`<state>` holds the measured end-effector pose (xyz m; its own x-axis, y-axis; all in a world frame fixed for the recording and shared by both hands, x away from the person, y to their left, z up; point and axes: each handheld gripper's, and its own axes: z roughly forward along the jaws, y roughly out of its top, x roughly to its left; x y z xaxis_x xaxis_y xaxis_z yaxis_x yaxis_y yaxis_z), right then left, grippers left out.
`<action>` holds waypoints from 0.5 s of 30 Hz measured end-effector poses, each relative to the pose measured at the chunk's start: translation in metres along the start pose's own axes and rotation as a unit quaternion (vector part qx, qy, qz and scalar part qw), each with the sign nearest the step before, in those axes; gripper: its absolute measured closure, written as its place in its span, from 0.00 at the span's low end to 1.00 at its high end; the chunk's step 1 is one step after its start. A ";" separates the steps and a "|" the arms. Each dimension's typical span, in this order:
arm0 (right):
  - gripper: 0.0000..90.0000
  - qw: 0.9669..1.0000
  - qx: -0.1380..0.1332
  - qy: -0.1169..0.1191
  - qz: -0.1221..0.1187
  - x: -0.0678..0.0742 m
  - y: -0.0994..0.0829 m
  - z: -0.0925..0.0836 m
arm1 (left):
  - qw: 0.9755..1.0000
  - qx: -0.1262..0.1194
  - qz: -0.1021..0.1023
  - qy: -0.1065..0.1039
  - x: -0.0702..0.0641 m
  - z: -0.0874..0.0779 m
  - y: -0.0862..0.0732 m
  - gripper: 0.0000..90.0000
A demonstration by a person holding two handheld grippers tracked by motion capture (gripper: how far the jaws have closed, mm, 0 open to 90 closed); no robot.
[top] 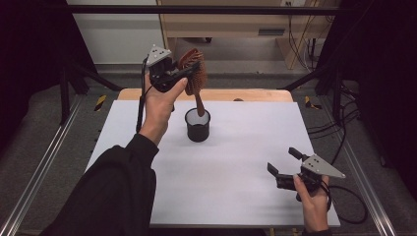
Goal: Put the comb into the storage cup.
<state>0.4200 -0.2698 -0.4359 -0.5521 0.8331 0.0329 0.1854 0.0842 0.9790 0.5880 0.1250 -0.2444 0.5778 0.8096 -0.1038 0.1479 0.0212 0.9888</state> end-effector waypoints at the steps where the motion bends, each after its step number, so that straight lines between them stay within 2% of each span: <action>1: 0.04 1.000 0.000 0.000 0.000 0.000 0.000 0.000 | 1.000 0.000 0.000 0.001 0.001 0.001 -0.001 0.58; 15: 0.04 1.000 0.003 0.002 0.000 0.001 -0.001 0.001 | 1.000 0.019 -0.006 0.005 0.007 0.012 -0.024 0.58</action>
<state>0.4204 -0.2688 -0.4368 -0.5559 0.8306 0.0335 0.1907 0.0882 0.9777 0.5981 0.1234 -0.2705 0.5670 0.8157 -0.1146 0.1858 0.0089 0.9826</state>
